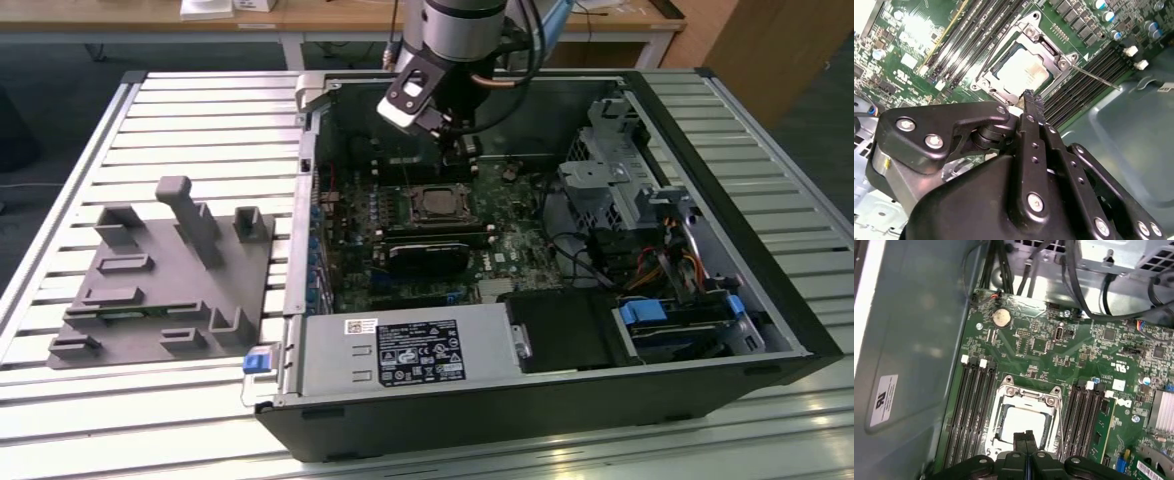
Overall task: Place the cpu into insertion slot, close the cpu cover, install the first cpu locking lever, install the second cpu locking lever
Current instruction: 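Install the first cpu locking lever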
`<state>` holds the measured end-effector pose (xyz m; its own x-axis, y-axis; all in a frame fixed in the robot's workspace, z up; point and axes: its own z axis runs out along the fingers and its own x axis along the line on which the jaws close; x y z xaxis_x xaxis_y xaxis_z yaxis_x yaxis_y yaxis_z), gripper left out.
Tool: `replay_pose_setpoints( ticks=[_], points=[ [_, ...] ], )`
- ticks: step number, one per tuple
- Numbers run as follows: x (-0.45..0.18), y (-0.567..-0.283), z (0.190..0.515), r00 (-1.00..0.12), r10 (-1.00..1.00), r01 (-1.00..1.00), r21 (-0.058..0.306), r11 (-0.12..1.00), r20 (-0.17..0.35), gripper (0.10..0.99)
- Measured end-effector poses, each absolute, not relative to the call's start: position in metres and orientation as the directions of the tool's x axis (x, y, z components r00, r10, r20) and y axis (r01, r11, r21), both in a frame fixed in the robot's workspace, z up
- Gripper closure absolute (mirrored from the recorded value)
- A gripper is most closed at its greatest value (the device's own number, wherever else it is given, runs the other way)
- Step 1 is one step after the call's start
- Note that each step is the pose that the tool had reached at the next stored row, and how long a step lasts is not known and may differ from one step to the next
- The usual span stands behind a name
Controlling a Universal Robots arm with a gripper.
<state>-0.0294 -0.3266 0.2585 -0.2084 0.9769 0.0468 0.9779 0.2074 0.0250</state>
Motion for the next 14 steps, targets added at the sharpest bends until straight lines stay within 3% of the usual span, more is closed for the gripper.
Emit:
replay_pose_setpoints(
  ticks=[14],
  points=[
    [-0.0294, -0.3266, 0.2585, -0.336, 0.941, 0.942, 0.025, 0.335, 0.047, 0.980]
  ],
)
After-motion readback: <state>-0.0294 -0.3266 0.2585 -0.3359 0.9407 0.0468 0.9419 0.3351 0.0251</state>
